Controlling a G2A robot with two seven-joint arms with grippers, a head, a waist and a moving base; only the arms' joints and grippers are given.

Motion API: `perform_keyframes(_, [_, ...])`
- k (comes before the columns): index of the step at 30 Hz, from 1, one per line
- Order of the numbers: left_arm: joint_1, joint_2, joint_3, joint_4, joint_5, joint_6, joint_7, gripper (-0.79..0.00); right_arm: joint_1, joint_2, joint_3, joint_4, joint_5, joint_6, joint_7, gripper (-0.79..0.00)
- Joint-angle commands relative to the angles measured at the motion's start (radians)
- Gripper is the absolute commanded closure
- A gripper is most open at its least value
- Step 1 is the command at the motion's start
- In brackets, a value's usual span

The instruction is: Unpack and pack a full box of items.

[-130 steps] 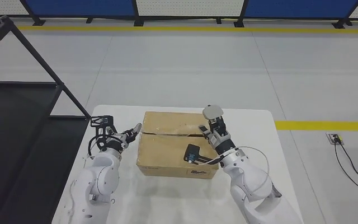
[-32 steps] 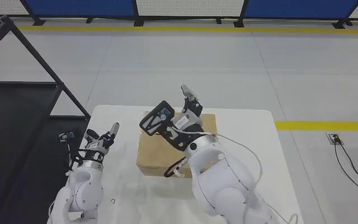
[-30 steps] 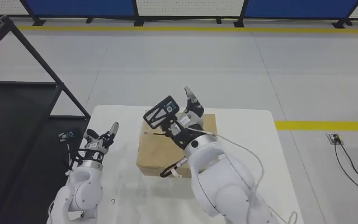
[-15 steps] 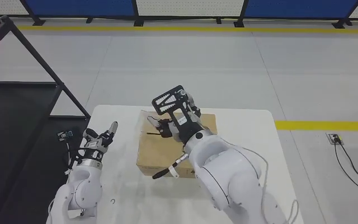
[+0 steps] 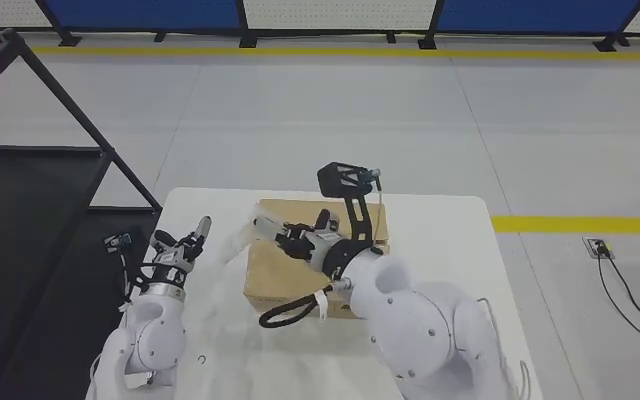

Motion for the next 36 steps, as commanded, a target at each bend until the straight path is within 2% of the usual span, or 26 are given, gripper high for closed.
perform_keyframes(1, [-0.002,-0.001,0.004,-0.001,-0.005,0.013,0.006,-0.785,-0.001,-0.001,0.009,0.004,0.039,0.004,-0.001,-0.785])
perform_keyframes(11, [-0.002,-0.003,0.004,-0.006,-0.03,0.024,0.0,-0.785,-0.001,-0.001,0.009,0.004,0.039,0.004,-0.001,-0.785])
perform_keyframes(14, [0.005,-0.002,0.003,-0.007,-0.034,0.019,0.0,-0.785,-0.024,-0.002,0.004,0.026,0.05,-0.011,-0.051,-0.785])
perform_keyframes(24, [-0.01,-0.001,0.01,-0.003,-0.021,0.03,-0.014,-0.785,-0.036,-0.007,0.014,0.072,0.038,0.08,-0.135,-0.785])
perform_keyframes(26, [-0.014,-0.001,0.016,-0.006,-0.017,0.027,-0.017,-0.785,-0.045,-0.007,0.02,0.076,0.043,0.088,-0.14,-0.671])
perform_keyframes(27, [-0.015,-0.001,0.021,-0.008,-0.014,0.025,-0.02,-0.785,-0.049,-0.006,0.023,0.077,0.045,0.09,-0.142,-0.686])
perform_keyframes(29, [-0.018,-0.001,0.029,-0.01,-0.006,0.024,-0.025,-0.785,-0.059,-0.006,0.026,0.078,0.05,0.092,-0.144,-0.785])
perform_keyframes(36, [-0.03,-0.002,0.056,-0.012,0.013,0.024,-0.037,-0.785,-0.086,-0.006,0.035,0.079,0.081,0.089,-0.19,-0.785])
